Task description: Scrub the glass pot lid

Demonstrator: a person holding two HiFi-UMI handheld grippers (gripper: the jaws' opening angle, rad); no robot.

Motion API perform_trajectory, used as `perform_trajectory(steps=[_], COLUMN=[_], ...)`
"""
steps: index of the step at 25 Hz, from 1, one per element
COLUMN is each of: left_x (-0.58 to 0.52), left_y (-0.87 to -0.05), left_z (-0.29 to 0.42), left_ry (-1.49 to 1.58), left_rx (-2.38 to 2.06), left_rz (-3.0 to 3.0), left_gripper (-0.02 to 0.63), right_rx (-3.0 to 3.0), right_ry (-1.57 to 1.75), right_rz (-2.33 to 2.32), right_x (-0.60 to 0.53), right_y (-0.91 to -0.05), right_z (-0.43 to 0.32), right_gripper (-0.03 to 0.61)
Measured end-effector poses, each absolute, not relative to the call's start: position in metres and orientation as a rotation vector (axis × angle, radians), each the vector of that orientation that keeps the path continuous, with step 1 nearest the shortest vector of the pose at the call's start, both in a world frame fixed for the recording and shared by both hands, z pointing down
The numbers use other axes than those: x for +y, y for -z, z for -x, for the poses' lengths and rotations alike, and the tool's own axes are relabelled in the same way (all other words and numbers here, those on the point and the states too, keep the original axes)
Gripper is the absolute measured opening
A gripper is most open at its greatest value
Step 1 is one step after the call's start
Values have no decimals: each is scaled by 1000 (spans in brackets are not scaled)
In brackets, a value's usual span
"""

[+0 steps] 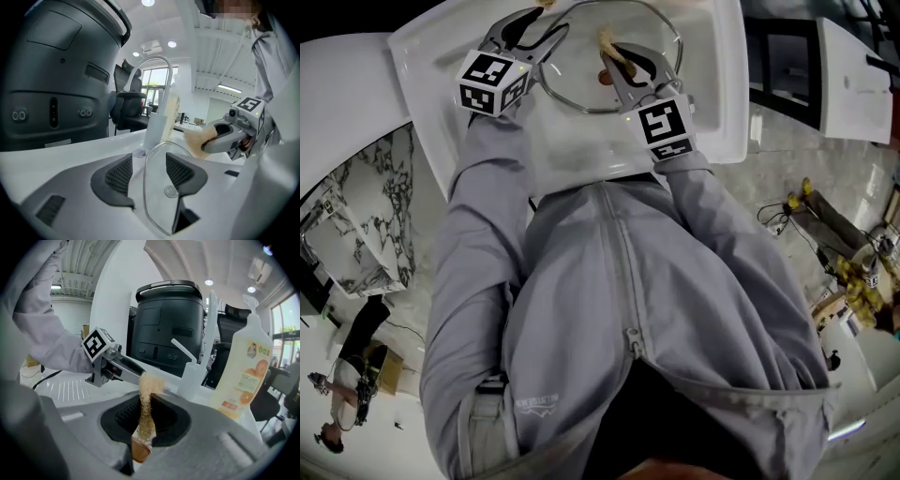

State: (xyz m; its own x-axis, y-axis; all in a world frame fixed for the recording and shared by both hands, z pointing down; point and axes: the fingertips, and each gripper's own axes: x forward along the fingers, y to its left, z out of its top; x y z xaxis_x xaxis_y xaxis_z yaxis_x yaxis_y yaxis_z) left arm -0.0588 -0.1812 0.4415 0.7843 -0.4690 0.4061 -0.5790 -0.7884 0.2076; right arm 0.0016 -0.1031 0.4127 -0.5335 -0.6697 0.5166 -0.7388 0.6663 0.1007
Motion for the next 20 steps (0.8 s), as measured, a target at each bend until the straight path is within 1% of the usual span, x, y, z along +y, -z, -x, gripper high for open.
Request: perform_trajectory(steps=[4, 8, 14, 15, 19, 20], left_x=[-175, -162, -135, -133, -141, -143], left_y=[-447, -467, -507, -512, -521, -522], left_z=[83, 99, 95, 94, 99, 100], left_ry=[-532, -641, -952, -984, -991, -988], left_rx=[-817, -801, -570, -535, -529, -532], left_rz=[-2609, -2517, -2470, -2464, -2422, -2406], left_gripper=[202, 201, 191, 175, 52, 38], right_rx=[-2317, -2181, -1951, -1926, -1804, -1772], right_ry=[-74, 133, 459, 495, 616, 646], right_rz=[-1029, -874, -604, -574, -488, -469], right_x=[-112, -123, -129, -128, -130, -131], right_y=[-415, -430, -457, -461, -474, -477], right_z=[14, 33, 56, 58, 60, 61], right_gripper=[35, 35, 35, 35, 35, 35])
